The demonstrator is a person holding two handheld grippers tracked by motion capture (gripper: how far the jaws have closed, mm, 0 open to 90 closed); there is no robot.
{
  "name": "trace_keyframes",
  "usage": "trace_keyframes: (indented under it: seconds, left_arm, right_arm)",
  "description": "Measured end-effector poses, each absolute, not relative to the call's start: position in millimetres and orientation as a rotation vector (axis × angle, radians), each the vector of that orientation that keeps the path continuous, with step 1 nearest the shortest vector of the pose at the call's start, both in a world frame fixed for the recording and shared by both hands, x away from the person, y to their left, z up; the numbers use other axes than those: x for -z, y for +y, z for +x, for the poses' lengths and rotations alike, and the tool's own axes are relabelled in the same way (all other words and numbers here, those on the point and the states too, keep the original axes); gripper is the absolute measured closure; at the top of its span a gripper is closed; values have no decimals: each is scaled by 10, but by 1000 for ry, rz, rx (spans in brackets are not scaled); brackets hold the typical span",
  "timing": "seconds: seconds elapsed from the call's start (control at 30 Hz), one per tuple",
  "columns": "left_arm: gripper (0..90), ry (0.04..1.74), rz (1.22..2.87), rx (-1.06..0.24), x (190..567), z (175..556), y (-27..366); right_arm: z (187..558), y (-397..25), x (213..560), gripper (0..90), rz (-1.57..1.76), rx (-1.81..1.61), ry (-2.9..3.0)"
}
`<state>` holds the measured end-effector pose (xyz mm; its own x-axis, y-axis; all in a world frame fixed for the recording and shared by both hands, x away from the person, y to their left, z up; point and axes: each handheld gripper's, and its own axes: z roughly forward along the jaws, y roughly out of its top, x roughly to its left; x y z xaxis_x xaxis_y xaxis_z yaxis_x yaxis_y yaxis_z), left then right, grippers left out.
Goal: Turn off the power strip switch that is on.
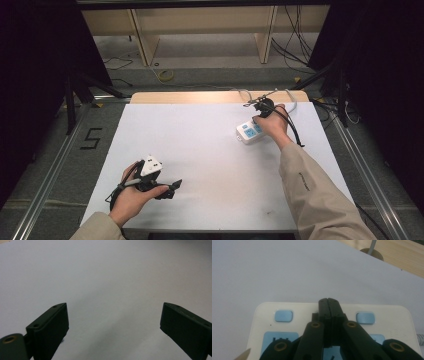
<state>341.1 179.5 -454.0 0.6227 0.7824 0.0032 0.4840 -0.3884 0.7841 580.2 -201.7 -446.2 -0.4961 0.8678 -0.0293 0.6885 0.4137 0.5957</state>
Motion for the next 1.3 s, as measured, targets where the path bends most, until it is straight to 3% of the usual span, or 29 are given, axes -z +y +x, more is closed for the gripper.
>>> trace_keyframes:
  seconds: [1.3]
  left_arm:
    - [77,986,2057,-480,4541,3409,1788]
  right_arm:
    - [5841,-1975,4438,900,1371,-688,2357]
